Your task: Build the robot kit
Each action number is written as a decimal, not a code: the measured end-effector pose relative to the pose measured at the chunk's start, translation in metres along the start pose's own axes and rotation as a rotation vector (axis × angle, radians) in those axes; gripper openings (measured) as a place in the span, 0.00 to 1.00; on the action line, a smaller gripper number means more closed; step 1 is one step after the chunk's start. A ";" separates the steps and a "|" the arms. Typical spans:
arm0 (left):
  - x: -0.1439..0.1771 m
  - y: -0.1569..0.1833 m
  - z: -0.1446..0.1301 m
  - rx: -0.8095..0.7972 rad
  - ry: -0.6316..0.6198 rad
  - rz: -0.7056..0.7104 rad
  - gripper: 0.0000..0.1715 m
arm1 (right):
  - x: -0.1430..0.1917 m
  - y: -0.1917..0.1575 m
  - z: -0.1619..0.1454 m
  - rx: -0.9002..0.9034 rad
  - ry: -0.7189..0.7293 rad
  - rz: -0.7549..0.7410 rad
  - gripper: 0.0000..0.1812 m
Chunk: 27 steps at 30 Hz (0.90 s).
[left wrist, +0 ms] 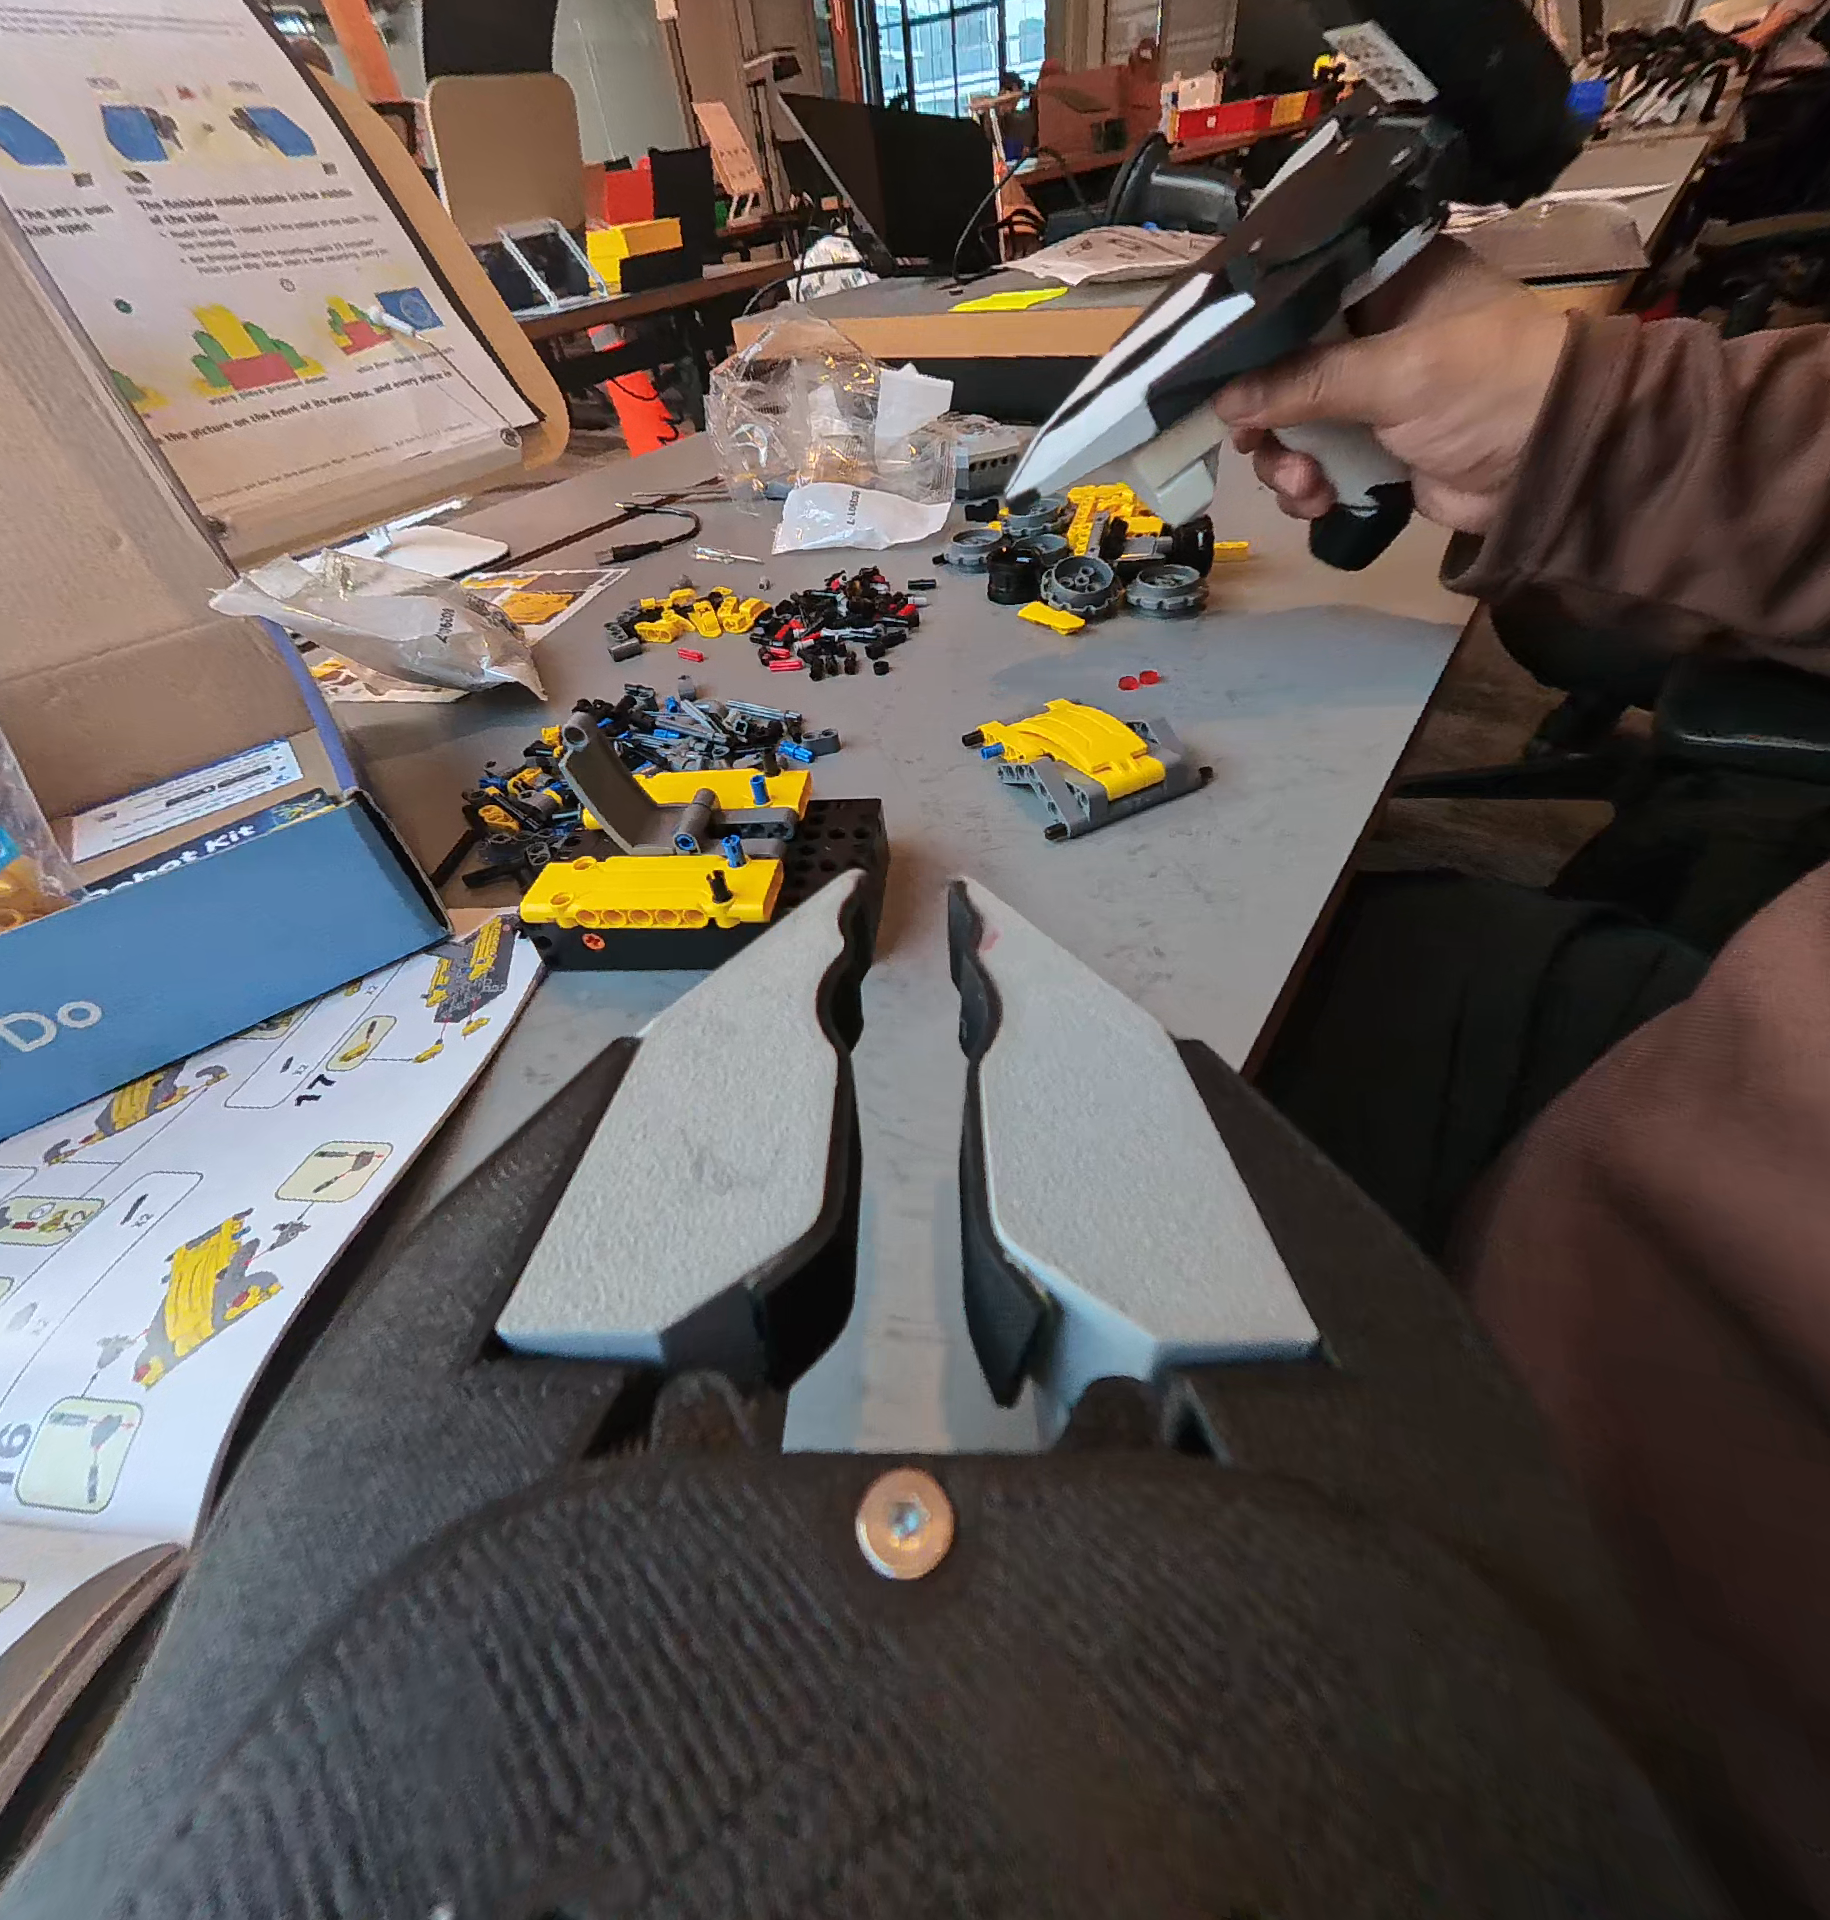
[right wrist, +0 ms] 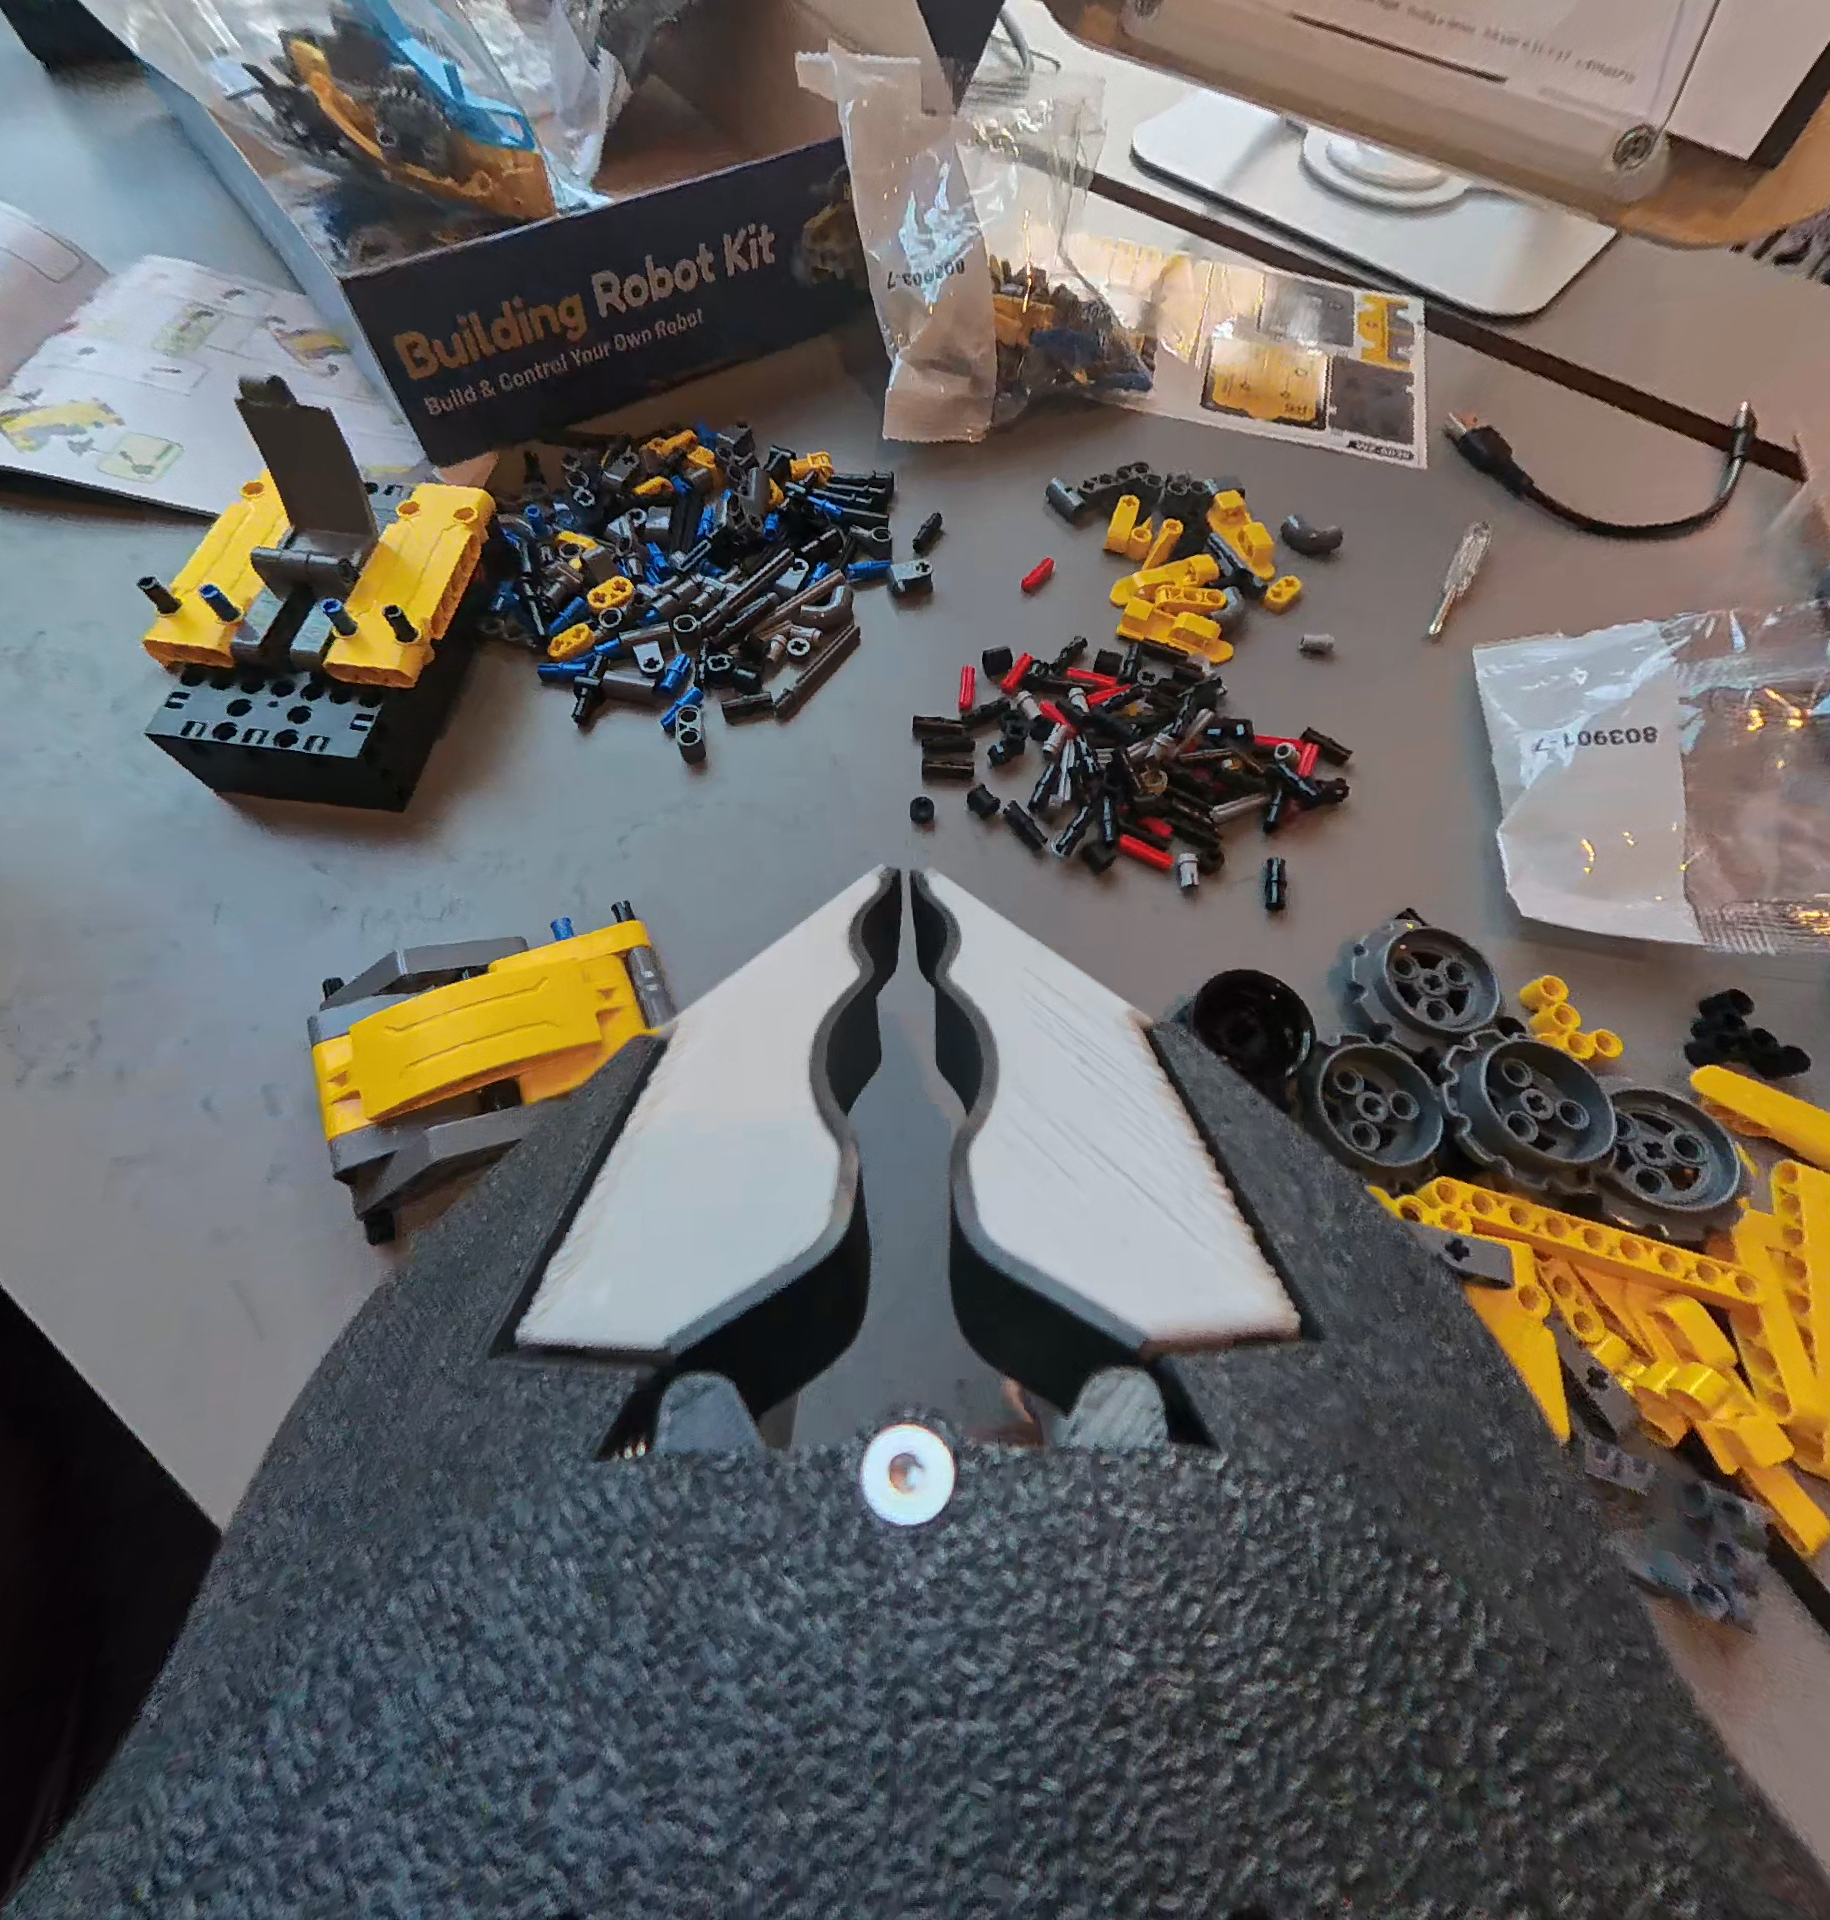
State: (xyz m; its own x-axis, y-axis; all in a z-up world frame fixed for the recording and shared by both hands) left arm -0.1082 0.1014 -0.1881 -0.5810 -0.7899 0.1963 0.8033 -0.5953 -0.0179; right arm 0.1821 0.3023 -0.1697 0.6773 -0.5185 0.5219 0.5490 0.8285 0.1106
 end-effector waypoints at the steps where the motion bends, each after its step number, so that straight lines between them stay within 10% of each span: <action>1: -0.001 0.000 0.000 0.005 -0.002 -0.003 0.06 | 0.000 0.002 -0.002 -0.002 -0.017 -0.001 0.01; 16: -0.006 0.008 -0.002 0.030 0.019 -0.078 0.14 | 0.007 0.030 -0.013 -0.027 -0.007 -0.134 0.08; 27: -0.013 0.009 -0.003 0.064 -0.033 -0.123 0.14 | -0.062 0.066 0.006 0.189 -0.429 -0.041 0.02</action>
State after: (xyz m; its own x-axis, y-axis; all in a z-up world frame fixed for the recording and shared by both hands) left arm -0.0940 0.1064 -0.1935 -0.6718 -0.7057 0.2252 0.7336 -0.6759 0.0706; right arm 0.1735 0.3907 -0.1899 0.3714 -0.4498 0.8123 0.4452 0.8540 0.2693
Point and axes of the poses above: each gripper's, where its closed fingertips meet, x back along the fingers, z out of its top, y = z × x across the jaws, the point moved 9 cm from there along x, back along the fingers, and after that the axes turned 5 degrees about x, right-handed, at the moved point
